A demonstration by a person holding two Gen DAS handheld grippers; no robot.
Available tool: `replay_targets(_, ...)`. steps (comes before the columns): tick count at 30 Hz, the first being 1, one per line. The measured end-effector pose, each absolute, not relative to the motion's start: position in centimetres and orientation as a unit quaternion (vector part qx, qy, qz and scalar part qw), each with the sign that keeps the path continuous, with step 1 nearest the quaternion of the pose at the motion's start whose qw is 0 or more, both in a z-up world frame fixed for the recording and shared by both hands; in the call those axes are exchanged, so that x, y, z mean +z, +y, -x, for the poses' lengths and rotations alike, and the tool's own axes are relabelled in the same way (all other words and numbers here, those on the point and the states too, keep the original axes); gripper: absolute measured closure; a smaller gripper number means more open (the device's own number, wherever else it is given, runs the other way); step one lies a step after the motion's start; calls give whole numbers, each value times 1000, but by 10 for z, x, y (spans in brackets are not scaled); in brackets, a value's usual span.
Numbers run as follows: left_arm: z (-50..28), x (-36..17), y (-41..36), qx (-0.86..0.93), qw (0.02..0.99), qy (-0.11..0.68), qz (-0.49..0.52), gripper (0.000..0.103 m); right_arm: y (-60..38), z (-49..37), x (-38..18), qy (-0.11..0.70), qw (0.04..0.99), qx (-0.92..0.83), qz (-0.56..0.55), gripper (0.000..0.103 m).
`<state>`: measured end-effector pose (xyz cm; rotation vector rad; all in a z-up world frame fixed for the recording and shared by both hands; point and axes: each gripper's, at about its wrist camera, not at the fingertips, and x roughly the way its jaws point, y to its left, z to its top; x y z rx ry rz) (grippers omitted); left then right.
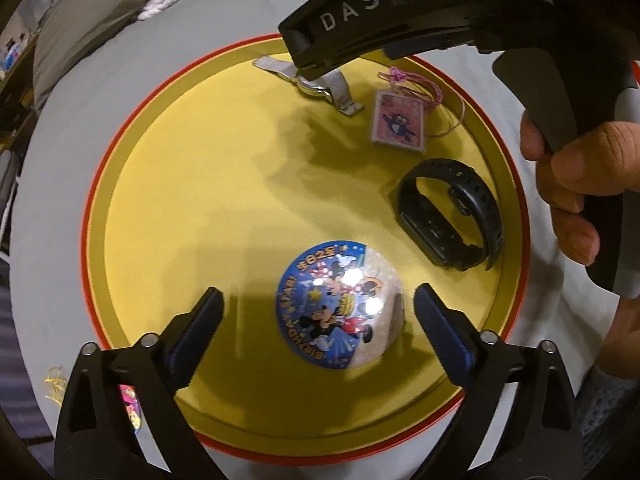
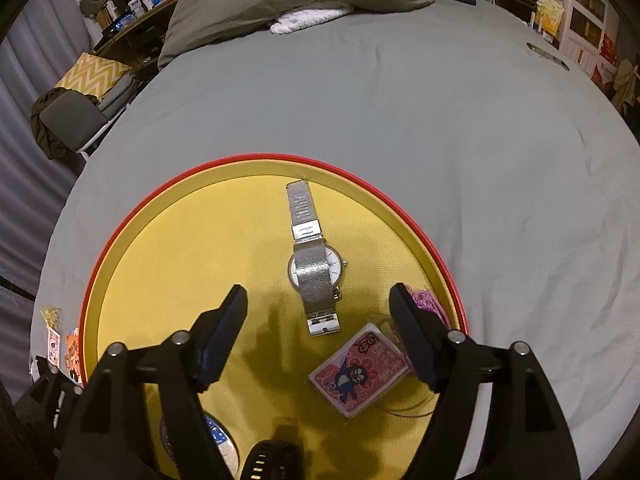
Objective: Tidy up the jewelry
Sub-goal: 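Open the left gripper to drop the Mickey badge into the tray, then move the left tool to the yellow-cord card holder while the right tool reaches the orange Mickey badge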
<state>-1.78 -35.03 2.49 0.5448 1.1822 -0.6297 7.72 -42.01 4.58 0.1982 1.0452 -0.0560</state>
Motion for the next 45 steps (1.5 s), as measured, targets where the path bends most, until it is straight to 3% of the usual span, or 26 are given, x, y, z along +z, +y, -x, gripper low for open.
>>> replay_targets(3, 18, 26, -347, -282, 752, 539, -253, 6, -417, -78, 49, 495, 864, -29, -87, 20)
replay_targets(10, 12, 34, -330, -270, 760, 537, -248, 6, -409, -78, 55, 491, 868, -29, -72, 17)
replay_targets(23, 1, 52, -272, -238, 781, 538, -211, 6, -379, -82, 70, 477, 877, -15, -56, 16)
replay_targets(45, -33, 62, -131, -163, 788, 572, -160, 6, -242, -85, 75, 472, 876, 92, 14, 16)
